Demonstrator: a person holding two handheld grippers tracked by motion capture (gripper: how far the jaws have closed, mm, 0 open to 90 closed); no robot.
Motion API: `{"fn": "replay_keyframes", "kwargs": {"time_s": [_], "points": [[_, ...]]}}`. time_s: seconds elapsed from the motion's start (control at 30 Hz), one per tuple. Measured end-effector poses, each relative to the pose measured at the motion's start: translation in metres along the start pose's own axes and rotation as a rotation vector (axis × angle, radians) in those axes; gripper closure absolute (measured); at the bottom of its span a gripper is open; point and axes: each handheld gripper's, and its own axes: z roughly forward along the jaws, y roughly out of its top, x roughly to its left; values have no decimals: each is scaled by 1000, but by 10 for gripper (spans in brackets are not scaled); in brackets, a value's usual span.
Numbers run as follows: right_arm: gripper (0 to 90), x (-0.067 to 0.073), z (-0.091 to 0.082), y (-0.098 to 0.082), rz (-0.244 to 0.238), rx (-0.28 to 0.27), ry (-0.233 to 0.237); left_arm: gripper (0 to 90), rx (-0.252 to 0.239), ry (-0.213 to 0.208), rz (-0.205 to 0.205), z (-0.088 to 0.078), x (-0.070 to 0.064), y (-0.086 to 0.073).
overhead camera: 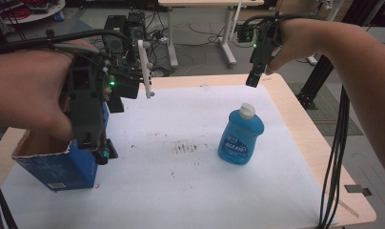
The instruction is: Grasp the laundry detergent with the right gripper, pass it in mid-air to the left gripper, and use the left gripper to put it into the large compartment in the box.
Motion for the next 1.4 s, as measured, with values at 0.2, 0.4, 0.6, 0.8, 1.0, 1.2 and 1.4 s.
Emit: {"fn": "replay_keyframes", "kwargs": {"time_s": [0.2,0.4,0.6,0.8,1.0,1.2,1.4], "points": [[8,3,-3,-5,26,-64,2,17,0,7,1,2,0,3],[7,8,-5,-14,61,-192,19,17,-3,18,13,3,-4,7],[7,13,-6,-33,143,-358,-14,17,-2,20,17,5,-6,6],[7,18,-5,-56,217,-463,-36,17,2,24,25,5,-10,6],[8,26,-1,-84,250,-494,-47,17,0,26,26,7,-12,8],[7,36,6,-111,290,-524,-59,17,-2,22,30,10,-14,8],[8,45,12,-125,297,-570,-71,17,2,26,33,11,-14,6]]}}
